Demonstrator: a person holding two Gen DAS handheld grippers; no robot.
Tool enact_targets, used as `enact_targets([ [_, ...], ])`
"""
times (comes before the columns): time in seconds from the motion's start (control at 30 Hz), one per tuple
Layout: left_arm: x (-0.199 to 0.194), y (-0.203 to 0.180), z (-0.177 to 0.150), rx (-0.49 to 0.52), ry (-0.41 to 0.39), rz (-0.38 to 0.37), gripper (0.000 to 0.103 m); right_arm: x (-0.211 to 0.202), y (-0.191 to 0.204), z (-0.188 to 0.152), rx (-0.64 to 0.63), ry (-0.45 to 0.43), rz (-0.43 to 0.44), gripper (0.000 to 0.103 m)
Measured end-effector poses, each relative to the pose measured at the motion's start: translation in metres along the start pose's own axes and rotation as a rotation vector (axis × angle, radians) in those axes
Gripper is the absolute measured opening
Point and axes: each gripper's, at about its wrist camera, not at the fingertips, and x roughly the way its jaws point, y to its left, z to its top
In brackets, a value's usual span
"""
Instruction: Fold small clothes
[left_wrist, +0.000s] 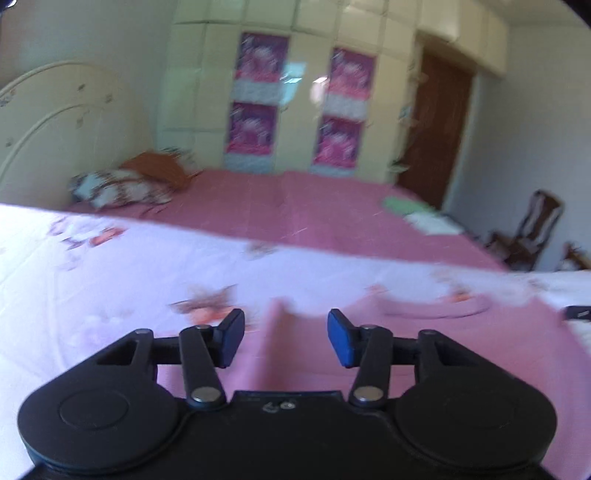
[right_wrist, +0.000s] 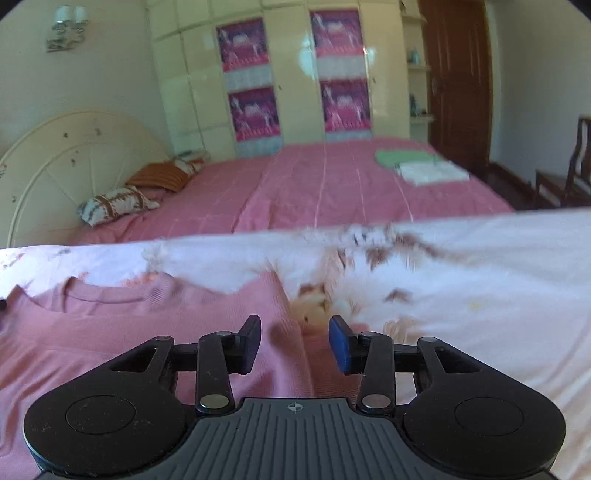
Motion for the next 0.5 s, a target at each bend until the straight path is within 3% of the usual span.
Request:
enact_targets([
  [0.13, -0.007, -0.079, -0.021, 0.075, 0.042, -0.181, 0.057, -0.019, 0.066, -0.014, -0.15, 0.022, 0.191, 0.04],
  [0.23, 0.002, -0.112, -0.047, 0.167, 0.083, -0.201, 0.062, -0.014, 0.107, -0.035, -0.204, 0.07, 0.299, 0.041],
  [0.33, 0.011, -0.1, -0.061, 0.198, 0.107, -0.123, 0.062, -0.009, 0.122, -0.051, -0.302, 0.078, 0.267, 0.041],
  [0.37, 0.012, -0.083, -0.061, 0.162, 0.105, -0.086, 0.063, -0.008, 0.113, -0.053, -0.283, 0.068, 0.232, 0.041],
  [0.43, 0.005, -0.048, -0.062, 0.078, 0.105, -0.029, 0.063, -0.003, 0.082, -0.049, -0.193, 0.074, 0.079, 0.041],
  [0.47, 0.001, -0.036, -0.061, 0.074, 0.105, -0.004, 0.058, 0.0, 0.063, -0.047, -0.148, 0.092, 0.032, 0.04],
  [0.5, -0.007, -0.03, -0.061, 0.096, 0.098, 0.027, 0.058, -0.002, 0.048, -0.047, -0.114, 0.103, 0.052, 0.039],
])
